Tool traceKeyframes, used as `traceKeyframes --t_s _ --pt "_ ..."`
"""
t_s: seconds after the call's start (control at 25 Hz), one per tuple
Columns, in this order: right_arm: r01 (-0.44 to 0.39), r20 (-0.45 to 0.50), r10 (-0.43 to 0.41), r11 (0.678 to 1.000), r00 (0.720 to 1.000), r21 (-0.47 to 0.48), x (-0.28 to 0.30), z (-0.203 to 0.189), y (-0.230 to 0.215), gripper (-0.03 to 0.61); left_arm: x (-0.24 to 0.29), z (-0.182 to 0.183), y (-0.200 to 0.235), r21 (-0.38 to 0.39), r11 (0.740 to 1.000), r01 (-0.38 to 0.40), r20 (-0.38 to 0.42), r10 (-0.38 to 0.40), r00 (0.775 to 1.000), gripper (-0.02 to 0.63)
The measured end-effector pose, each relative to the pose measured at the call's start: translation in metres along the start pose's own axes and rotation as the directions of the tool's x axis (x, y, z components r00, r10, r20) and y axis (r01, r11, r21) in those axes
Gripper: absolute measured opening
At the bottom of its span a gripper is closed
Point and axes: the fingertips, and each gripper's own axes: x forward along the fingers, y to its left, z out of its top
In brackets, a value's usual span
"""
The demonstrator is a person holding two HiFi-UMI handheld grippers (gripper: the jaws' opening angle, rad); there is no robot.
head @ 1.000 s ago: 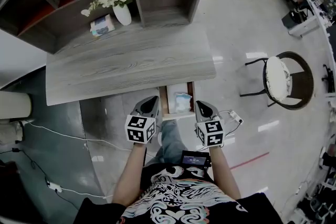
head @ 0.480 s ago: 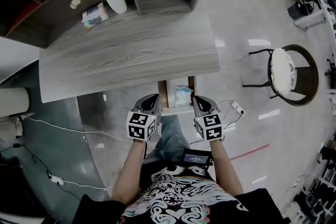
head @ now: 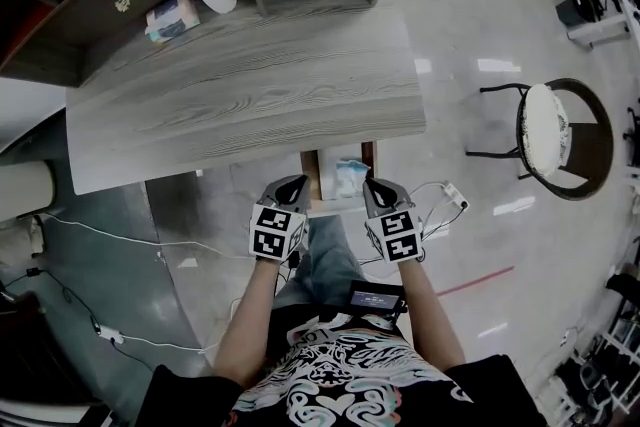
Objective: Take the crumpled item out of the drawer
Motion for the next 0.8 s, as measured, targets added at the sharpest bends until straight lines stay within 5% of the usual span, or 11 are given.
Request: traceKeyframes --t_s 0.8 --pt "-0.084 -0.178 0.082 0.996 0.981 -0.008 0.055 -0.053 0.001 0.031 0.045 -0.057 -0.002 0.005 1.000 0.017 -0.181 -0.016 0.983 0.001"
